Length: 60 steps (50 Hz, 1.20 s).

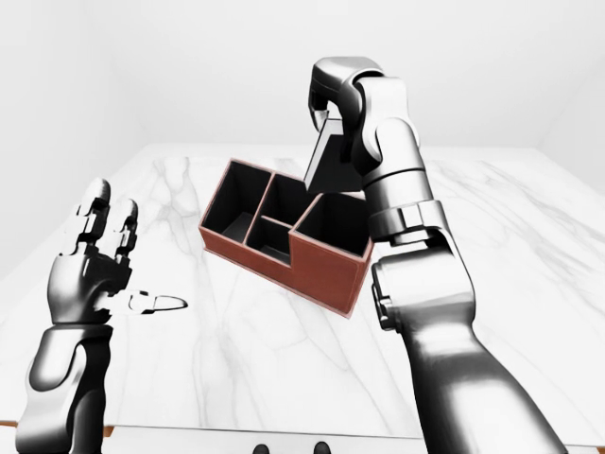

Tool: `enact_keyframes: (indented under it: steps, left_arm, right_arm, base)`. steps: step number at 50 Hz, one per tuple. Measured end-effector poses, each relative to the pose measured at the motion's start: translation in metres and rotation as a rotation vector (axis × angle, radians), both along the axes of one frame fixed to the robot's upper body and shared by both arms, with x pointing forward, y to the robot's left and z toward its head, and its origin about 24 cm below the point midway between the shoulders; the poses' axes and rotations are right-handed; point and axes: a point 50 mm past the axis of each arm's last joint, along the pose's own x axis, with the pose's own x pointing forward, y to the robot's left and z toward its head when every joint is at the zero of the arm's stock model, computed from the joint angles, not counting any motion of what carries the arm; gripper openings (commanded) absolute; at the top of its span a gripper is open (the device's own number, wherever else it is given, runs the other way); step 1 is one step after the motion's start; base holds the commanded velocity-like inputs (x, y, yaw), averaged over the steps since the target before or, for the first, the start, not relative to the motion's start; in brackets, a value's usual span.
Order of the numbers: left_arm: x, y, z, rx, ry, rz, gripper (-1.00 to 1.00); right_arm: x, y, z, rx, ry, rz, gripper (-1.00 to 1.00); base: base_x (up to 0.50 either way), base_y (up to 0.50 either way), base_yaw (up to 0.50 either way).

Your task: Pick up the book and place it in the right compartment of the caddy.

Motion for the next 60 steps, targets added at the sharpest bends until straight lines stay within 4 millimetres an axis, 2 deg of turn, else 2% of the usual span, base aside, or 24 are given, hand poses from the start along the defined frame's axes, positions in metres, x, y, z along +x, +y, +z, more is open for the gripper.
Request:
enact_keyframes:
  steps: [21,60]
  left_arm:
    - [0.001,0.001,-0.005,0.0,0.024,0.007,1.0]
    - [0.007,0.005,-0.022,-0.013,0.098,0.018,1.0]
  right_arm:
    - [0.021,-0.001,-0.047,-0.055,0.041,-0.042,-1.0]
    - [0.026,-0.01,-0.103,-0.077,0.087,-0.106,-1.0]
  base:
    - [0.0,0.0,0.0]
    - [0.0,0.0,0.0]
